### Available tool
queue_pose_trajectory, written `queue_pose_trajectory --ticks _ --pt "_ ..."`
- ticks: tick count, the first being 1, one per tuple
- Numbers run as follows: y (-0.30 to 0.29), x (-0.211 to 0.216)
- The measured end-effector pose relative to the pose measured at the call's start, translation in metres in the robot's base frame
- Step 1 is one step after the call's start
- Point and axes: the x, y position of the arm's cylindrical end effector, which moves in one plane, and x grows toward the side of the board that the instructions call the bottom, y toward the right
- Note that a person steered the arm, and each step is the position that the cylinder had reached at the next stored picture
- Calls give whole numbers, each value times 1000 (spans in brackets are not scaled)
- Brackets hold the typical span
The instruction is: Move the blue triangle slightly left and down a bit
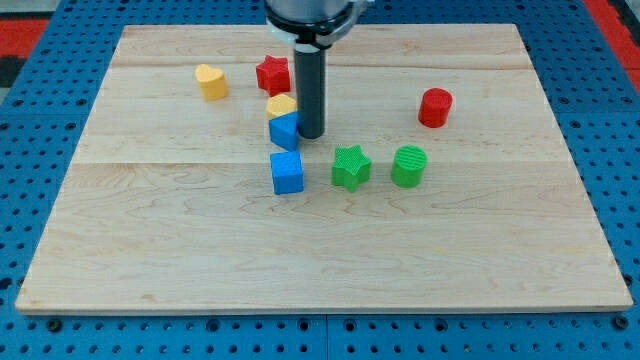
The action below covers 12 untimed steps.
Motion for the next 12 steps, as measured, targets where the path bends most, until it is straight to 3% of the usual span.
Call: queue_pose_trajectory --ticks 2,4,5,7,10,12 --pt "-42 -1" --pt "-74 -45" --pt "-90 -41" --pt "-80 -17" --pt "-40 -39" --pt "-57 -31"
